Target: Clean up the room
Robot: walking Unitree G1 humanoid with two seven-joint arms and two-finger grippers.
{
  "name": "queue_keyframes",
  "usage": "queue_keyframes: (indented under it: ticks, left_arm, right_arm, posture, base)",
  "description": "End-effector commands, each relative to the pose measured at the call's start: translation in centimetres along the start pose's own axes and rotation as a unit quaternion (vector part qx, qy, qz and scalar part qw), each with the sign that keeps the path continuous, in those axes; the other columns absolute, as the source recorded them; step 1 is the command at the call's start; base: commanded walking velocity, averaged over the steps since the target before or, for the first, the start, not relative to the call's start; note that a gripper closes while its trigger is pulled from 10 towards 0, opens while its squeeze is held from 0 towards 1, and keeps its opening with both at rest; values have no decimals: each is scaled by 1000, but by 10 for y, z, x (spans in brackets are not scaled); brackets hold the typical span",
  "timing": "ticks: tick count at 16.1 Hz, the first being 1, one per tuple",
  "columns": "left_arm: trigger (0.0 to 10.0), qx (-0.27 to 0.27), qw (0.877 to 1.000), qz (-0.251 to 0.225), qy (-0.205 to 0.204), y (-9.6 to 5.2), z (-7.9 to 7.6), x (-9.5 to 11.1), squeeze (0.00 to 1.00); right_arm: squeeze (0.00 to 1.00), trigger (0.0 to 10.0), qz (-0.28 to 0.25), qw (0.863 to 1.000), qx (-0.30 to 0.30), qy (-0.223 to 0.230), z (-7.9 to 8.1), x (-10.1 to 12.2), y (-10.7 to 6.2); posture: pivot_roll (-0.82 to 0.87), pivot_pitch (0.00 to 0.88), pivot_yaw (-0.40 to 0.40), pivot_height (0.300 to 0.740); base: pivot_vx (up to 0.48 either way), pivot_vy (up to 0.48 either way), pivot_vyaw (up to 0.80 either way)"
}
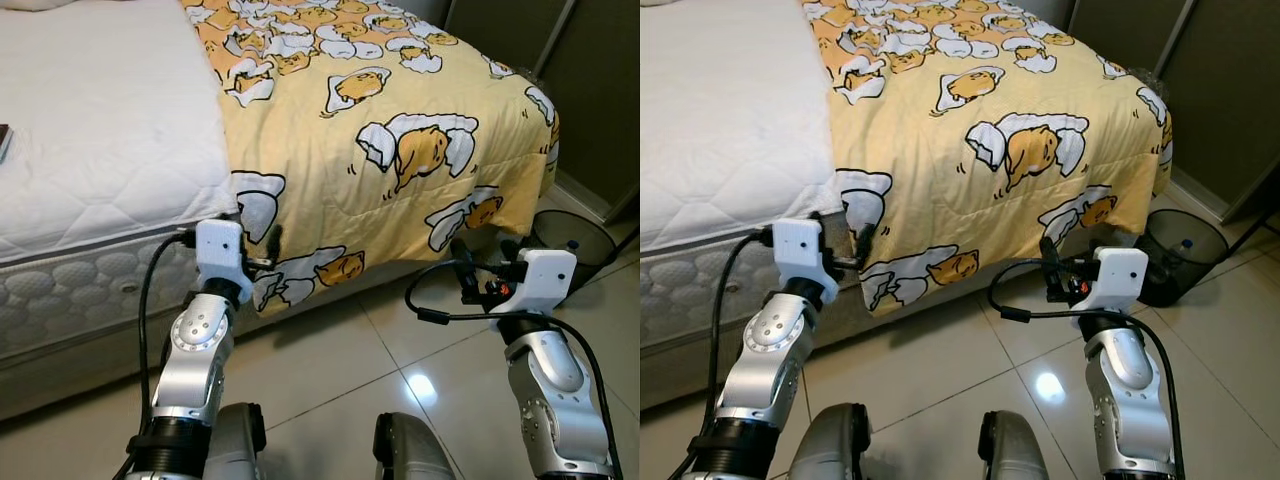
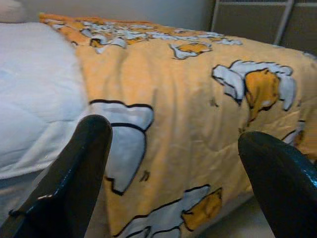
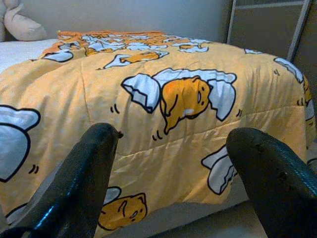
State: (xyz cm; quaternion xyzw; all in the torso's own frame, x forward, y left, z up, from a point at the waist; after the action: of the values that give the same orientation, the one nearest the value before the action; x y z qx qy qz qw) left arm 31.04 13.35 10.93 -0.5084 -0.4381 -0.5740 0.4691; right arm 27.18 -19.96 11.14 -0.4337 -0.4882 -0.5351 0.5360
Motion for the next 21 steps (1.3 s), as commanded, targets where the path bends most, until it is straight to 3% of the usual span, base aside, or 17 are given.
queue_keyframes:
  ticks: [1,4,9,14,20,21]
  left_arm:
    - [10000,-10,1000,-2,-4,3,-5,2,0]
    - [10000,-28,1000,-8,3,1,-8,3,0]
    - [10000,-24,999,16,19,-1,-10,-7,0]
    - [10000,-25,999,8,23,1,-9,-4,0]
    - [10000,-33,999,-6,19,8,-11,2,0]
    - [10000,-26,999,-8,34,10,-9,3,0]
  right_arm:
    - [0,10000,-3,1000,-1,-8,0,1,1]
    - [0,10000,-12,1000,10,-3,2,1,1]
    - [0,10000,-12,1000,7,3,1,-3,-2]
    - [0,10000,-10,1000,8,6,2,-7,-3]
    - [0,10000,-13,1000,9,6,1,-8,-1]
    - [0,10000,-12,1000,9,7,0,-9,0]
  posture:
    - [-76,0,-23,622]
    - [-71,0,-20,646]
    - [-67,0,-18,691]
    - [-64,0,-12,740]
    - [-66,0,-12,740]
    - [-65,0,-12,740]
  base:
    - [480,0,0]
    - [480,0,0]
    - [0,0,0]
    - [0,0,0]
    - [0,0,0]
    - [0,0,0]
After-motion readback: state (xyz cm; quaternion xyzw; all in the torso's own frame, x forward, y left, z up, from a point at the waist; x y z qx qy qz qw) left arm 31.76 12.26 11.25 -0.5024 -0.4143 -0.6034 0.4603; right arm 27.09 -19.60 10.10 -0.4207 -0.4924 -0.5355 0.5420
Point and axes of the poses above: a point about 5 cm out from each wrist's last joint towards the gripper, its own y axis pointing out of the wrist towards the gripper, its own x axis along the axis of the wrist's last joint, z = x × y, the point moved 1 cm from there along y, pointing out of the wrist towards the gripper, and after that the axes turned 6 degrees about y, right-handed, at the moved point
